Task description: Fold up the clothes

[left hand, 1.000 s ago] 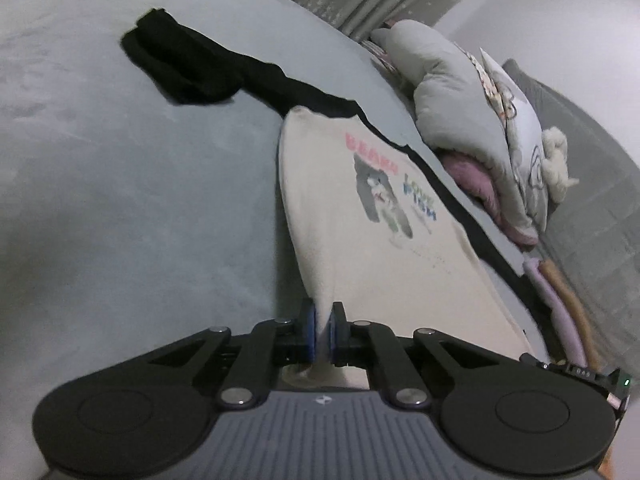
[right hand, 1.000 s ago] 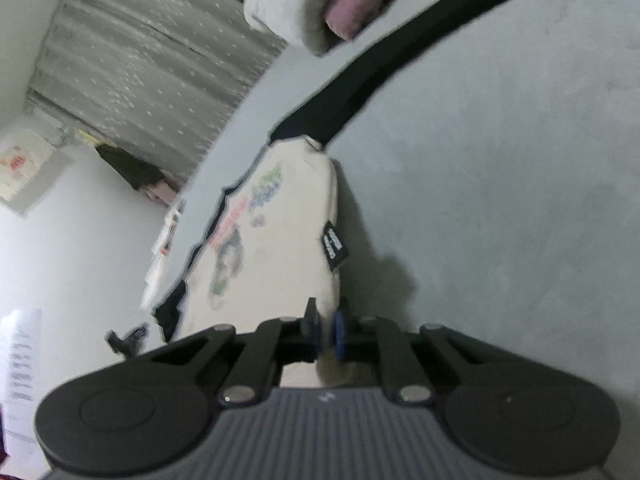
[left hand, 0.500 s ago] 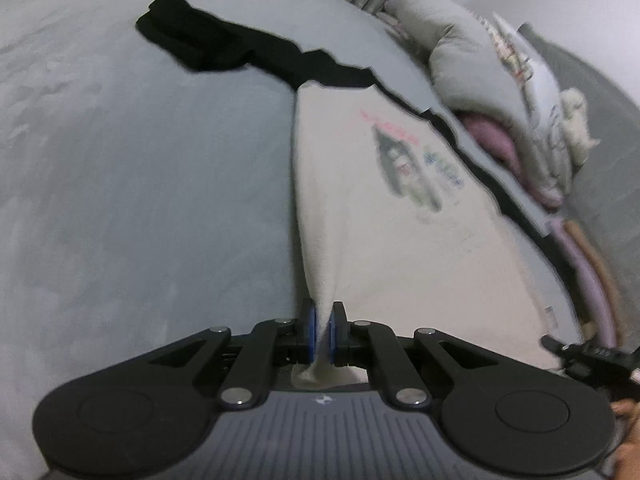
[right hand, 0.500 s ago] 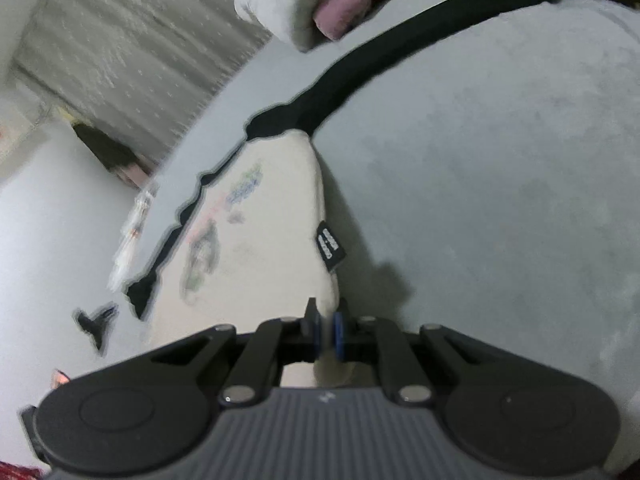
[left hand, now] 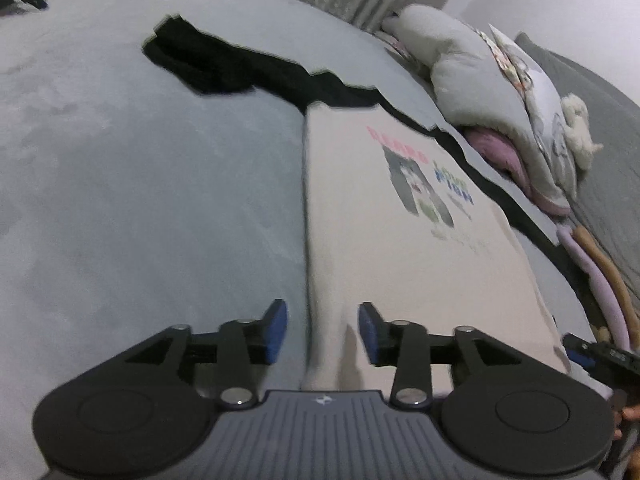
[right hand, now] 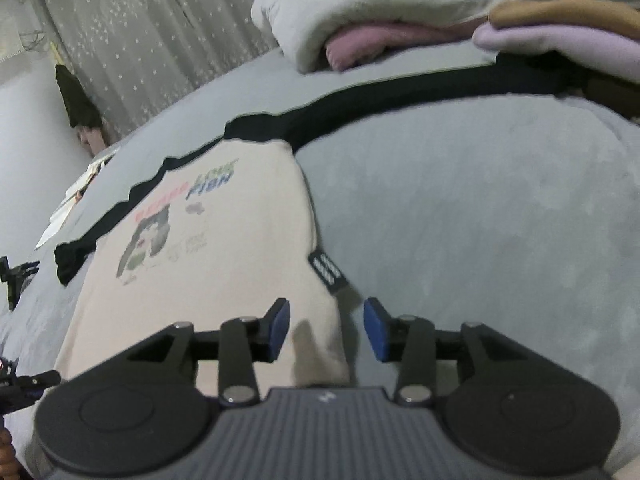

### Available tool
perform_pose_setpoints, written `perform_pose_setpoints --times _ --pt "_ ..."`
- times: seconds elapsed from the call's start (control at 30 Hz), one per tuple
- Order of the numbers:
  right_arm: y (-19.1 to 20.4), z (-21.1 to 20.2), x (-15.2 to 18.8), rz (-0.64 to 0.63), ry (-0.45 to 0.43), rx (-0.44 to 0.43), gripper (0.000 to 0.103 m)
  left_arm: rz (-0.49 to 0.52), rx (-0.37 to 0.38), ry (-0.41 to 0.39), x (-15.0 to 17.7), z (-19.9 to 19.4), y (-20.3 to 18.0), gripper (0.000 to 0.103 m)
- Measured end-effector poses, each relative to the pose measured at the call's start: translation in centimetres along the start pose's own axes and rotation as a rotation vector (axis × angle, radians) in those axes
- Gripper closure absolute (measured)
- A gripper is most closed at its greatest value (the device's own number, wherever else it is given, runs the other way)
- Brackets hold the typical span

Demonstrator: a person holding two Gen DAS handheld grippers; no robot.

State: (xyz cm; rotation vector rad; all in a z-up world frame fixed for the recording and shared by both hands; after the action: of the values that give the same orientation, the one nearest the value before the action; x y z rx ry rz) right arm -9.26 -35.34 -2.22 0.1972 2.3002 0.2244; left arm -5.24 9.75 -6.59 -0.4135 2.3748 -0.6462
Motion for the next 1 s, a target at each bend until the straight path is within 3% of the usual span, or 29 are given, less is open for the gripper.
perform_pose_setpoints --times 0.23,0.47,0.7,0.83,1.0 --pt "3.8 1.2 -1.8 -0.067 -0.036 -0.009 0.059 0.054 -0.036 -0.098 -2.5 0.3 -1.5 0.056" --pt "9.3 3.6 -2.8 -0.158 -0.029 -0.046 0.050 0.133 -0.103 -0.093 -4.0 2.9 -2.0 0.053" --pt "14.5 7.9 -4.4 -0.231 -0.004 -0.090 0.032 0.175 -0.235 -0.112 -6.0 4.7 0.3 0.037" --pt "16.2 9.5 -4.3 -0.258 0.019 -0.104 0.019 0.166 -0.260 -0.119 -6.9 5.3 1.6 0.026" --pt "17.5 11.3 -4.2 -0.273 0.035 -0.106 0.014 0.196 -0.294 -0.132 -8.3 6.0 2.0 0.008"
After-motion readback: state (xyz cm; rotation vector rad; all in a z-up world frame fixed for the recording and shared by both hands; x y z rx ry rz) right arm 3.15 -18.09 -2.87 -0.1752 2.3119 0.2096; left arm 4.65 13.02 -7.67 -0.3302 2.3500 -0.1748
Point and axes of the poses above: each gripper's, at about its wrist camera, not at the fingertips, and z roughly the way its jaws point, y to its left, x to its underside, the point moved 8 cm from there along z, roughly the way its jaws point, and after that the axes turned 9 degrees about -z, right-handed, at the moved point
